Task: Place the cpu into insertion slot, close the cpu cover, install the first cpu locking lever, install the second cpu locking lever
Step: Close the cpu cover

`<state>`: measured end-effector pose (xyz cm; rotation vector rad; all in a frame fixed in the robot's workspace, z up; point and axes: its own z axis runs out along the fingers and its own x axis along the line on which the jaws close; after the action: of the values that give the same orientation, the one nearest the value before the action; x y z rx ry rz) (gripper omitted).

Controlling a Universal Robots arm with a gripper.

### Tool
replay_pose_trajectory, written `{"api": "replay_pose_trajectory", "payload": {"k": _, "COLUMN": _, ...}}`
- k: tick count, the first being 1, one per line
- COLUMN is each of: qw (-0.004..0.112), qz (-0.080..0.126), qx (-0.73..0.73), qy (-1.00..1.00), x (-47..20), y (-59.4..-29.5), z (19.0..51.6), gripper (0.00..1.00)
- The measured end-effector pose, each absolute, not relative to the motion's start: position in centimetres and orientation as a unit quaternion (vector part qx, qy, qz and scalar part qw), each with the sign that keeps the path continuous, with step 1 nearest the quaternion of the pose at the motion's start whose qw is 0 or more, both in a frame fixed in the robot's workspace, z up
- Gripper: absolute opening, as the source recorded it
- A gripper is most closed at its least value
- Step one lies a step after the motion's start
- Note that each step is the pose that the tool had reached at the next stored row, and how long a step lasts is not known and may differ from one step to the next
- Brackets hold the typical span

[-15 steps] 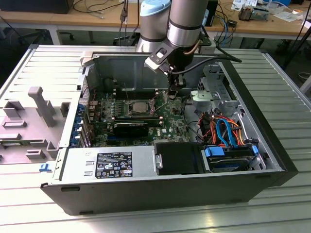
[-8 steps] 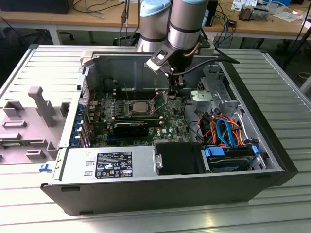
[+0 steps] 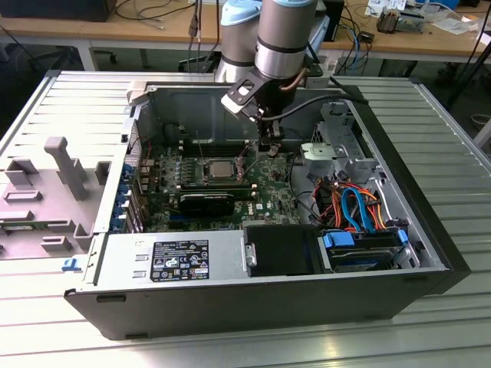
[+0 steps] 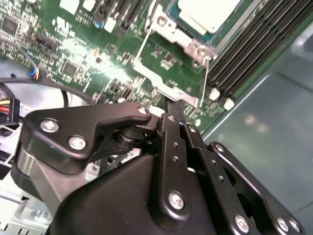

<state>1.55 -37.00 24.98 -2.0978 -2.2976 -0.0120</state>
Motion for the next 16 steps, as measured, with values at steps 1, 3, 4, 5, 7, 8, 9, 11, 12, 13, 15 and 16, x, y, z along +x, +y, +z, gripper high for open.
{"api": "replay_pose_trajectory", "payload": {"k": 1, "qw": 0.015, "qz": -0.004, "qx": -0.674, "qy": -0.738, "x": 1.4, "y": -37.1, "z": 25.0, "gripper": 0.11}}
{"api": "replay_pose_trajectory", "payload": {"k": 3, "qw": 0.015, "qz": -0.004, "qx": -0.674, "qy": -0.738, "x": 0.9, "y": -37.2, "z": 25.0, "gripper": 0.11}}
{"api": "replay_pose_trajectory", "payload": {"k": 4, "qw": 0.015, "qz": -0.004, "qx": -0.674, "qy": -0.738, "x": 0.7, "y": -37.3, "z": 25.0, "gripper": 0.11}}
{"api": "replay_pose_trajectory", "payload": {"k": 5, "qw": 0.016, "qz": -0.005, "qx": -0.674, "qy": -0.738, "x": 0.4, "y": -37.4, "z": 25.0, "gripper": 0.11}}
{"api": "replay_pose_trajectory", "payload": {"k": 7, "qw": 0.017, "qz": -0.006, "qx": -0.674, "qy": -0.738, "x": -0.2, "y": -37.6, "z": 25.0, "gripper": 0.11}}
{"api": "replay_pose_trajectory", "payload": {"k": 8, "qw": 0.017, "qz": -0.006, "qx": -0.674, "qy": -0.738, "x": -0.3, "y": -37.7, "z": 25.0, "gripper": 0.11}}
{"api": "replay_pose_trajectory", "payload": {"k": 9, "qw": 0.018, "qz": -0.006, "qx": -0.674, "qy": -0.738, "x": -0.5, "y": -37.8, "z": 25.0, "gripper": 0.11}}
{"api": "replay_pose_trajectory", "payload": {"k": 11, "qw": 0.018, "qz": -0.007, "qx": -0.674, "qy": -0.738, "x": -0.9, "y": -38.0, "z": 24.9, "gripper": 0.11}}
{"api": "replay_pose_trajectory", "payload": {"k": 12, "qw": 0.018, "qz": -0.007, "qx": -0.674, "qy": -0.738, "x": -1.1, "y": -38.0, "z": 24.8, "gripper": 0.11}}
{"api": "replay_pose_trajectory", "payload": {"k": 13, "qw": 0.018, "qz": -0.007, "qx": -0.674, "qy": -0.738, "x": -1.4, "y": -38.0, "z": 24.7, "gripper": 0.11}}
{"api": "replay_pose_trajectory", "payload": {"k": 15, "qw": 0.019, "qz": -0.008, "qx": -0.674, "qy": -0.738, "x": -1.7, "y": -38.1, "z": 24.6, "gripper": 0.11}}
{"api": "replay_pose_trajectory", "payload": {"k": 16, "qw": 0.019, "qz": -0.008, "qx": -0.674, "qy": -0.738, "x": -1.7, "y": -38.1, "z": 24.6, "gripper": 0.11}}
